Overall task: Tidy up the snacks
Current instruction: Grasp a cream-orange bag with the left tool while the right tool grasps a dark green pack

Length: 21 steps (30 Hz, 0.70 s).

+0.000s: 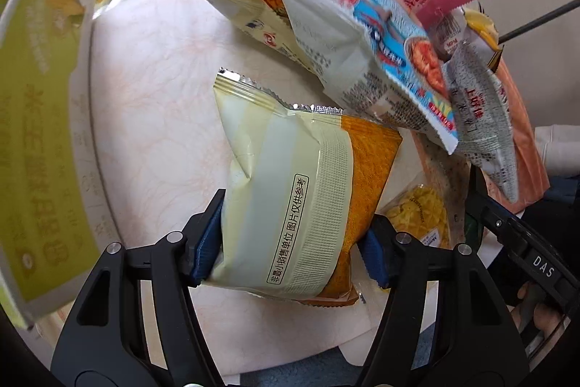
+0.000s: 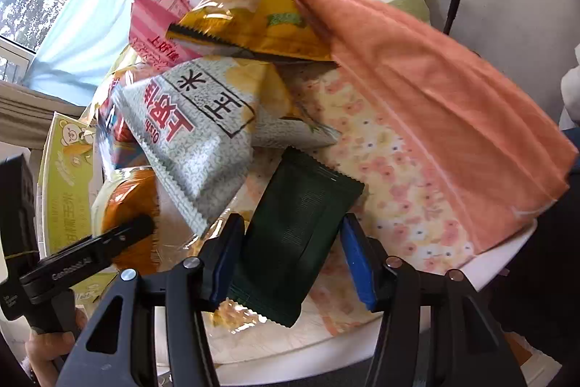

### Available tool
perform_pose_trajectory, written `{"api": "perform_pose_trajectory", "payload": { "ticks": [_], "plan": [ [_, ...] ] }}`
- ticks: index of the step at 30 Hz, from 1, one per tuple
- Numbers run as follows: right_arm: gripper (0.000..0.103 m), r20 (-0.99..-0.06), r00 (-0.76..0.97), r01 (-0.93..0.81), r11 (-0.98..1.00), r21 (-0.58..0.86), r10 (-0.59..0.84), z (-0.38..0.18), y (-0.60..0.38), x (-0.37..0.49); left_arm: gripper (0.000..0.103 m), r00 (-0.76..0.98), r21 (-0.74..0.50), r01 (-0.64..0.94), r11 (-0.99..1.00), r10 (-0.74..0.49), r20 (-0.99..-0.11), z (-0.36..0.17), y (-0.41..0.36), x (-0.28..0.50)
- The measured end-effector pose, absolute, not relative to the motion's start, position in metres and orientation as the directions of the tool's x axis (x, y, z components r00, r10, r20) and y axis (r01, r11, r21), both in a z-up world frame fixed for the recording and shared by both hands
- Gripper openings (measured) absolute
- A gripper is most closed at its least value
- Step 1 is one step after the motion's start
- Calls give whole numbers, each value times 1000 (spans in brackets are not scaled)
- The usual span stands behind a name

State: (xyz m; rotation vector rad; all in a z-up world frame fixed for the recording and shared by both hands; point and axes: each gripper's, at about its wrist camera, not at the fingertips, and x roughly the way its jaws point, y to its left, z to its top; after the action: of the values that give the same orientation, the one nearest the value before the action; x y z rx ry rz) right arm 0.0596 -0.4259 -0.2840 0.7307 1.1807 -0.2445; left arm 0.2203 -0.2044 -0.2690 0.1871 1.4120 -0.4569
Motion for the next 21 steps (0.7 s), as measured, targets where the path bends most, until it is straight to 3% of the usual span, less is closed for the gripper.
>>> {"api": "perform_pose_trajectory", "payload": {
  "ticks": [14,21],
  "plan": [
    [51,-867,470,457,795,400,166,-225,-486,32,62,203,-174,238,956,-224,-953,-207,-178,178],
    [51,-838,511,331,855,398,192,-192,-448,63,62,334,-199,166,966,-245,-910,-157,-151,181]
  ]
}}
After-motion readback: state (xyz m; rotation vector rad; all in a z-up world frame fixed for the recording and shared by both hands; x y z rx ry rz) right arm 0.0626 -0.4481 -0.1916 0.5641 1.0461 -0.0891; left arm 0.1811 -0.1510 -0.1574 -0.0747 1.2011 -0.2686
